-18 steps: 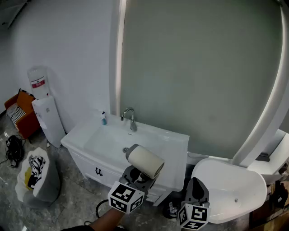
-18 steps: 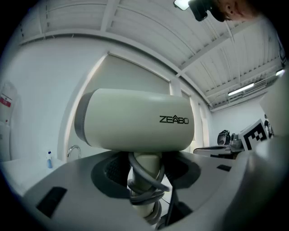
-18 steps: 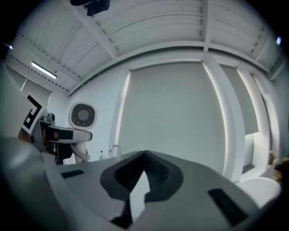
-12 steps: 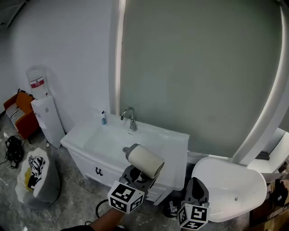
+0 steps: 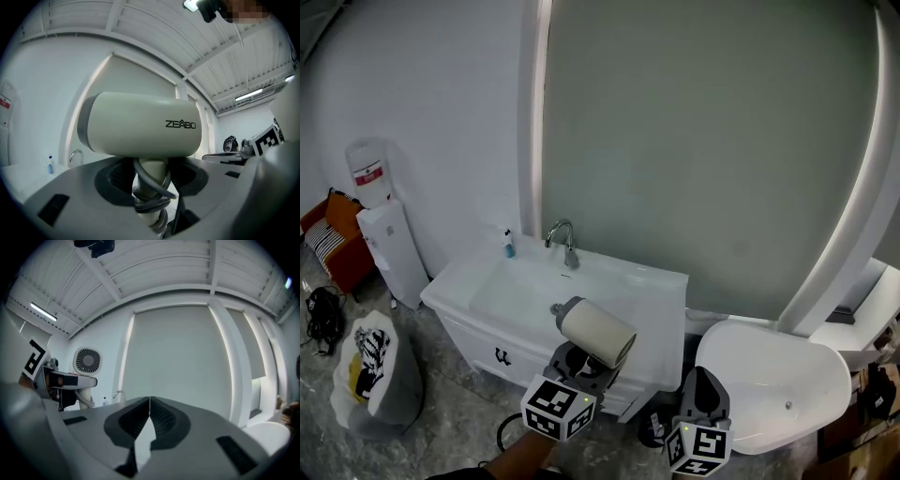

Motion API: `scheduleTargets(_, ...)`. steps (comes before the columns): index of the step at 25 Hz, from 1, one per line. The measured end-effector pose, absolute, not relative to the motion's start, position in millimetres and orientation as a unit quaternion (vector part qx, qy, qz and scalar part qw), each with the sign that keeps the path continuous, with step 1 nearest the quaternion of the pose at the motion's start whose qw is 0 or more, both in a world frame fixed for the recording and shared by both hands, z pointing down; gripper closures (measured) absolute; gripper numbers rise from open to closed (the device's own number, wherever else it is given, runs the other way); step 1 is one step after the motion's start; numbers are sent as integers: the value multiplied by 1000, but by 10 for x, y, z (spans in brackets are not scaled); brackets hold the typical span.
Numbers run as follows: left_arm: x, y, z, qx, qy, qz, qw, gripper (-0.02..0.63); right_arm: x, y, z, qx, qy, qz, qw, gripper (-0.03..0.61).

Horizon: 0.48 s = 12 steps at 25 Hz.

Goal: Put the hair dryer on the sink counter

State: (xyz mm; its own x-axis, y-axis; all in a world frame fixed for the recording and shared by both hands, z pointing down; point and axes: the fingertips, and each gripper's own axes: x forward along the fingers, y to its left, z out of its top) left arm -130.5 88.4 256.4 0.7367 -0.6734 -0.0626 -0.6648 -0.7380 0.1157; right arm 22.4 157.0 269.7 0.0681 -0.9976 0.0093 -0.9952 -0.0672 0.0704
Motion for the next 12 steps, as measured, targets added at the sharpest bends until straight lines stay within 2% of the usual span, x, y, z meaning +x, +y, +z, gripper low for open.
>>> scheduleTargets(12, -1564, 735, 2786, 938, -339, -38, 56, 404, -31, 1555, 2879, 751, -659, -7, 33, 557)
